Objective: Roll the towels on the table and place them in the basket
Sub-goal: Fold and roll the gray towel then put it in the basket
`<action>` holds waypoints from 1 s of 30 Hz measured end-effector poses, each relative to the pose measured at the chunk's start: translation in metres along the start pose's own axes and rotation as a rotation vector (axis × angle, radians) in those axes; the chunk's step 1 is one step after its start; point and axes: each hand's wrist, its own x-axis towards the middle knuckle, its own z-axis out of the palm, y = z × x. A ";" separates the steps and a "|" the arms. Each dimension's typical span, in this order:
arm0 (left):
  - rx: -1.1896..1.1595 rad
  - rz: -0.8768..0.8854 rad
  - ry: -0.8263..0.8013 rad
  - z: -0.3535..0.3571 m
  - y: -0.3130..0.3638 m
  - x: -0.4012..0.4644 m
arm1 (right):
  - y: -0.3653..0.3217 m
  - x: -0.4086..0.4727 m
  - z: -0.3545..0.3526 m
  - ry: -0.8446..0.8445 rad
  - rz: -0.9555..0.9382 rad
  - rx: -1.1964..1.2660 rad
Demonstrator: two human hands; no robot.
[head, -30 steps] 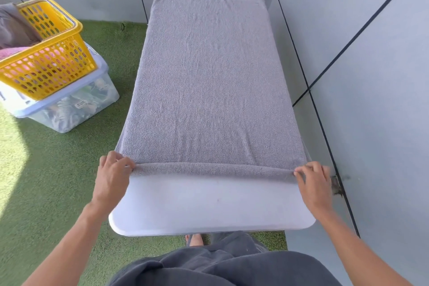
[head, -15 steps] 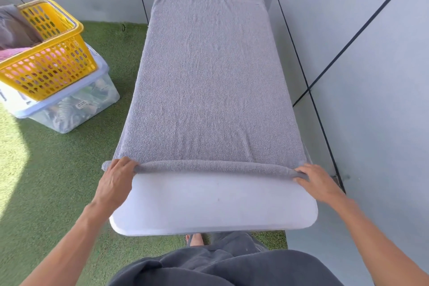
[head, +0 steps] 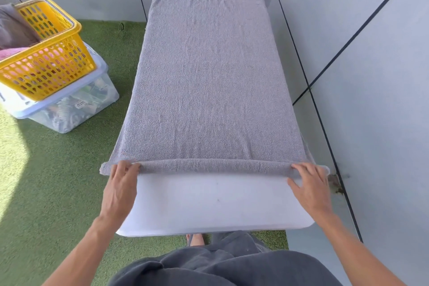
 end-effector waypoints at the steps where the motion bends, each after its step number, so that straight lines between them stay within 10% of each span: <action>1: -0.008 0.005 -0.018 0.005 0.002 -0.005 | 0.001 0.000 0.002 -0.022 -0.014 -0.012; 9: 0.052 0.000 -0.086 0.005 -0.008 0.025 | 0.001 0.029 -0.007 -0.110 -0.030 0.073; 16: -0.136 -0.148 -0.425 -0.009 -0.030 0.041 | 0.014 0.033 -0.033 -0.537 0.045 0.160; 20: -0.385 -0.387 -0.284 -0.017 -0.024 0.053 | 0.008 0.037 -0.028 -0.210 0.211 0.396; 24: -0.081 -0.069 -0.003 -0.007 -0.008 0.027 | -0.004 0.010 -0.006 0.075 0.066 0.055; 30: 0.039 0.028 -0.044 0.010 -0.001 0.009 | -0.007 0.005 0.006 -0.099 -0.019 0.060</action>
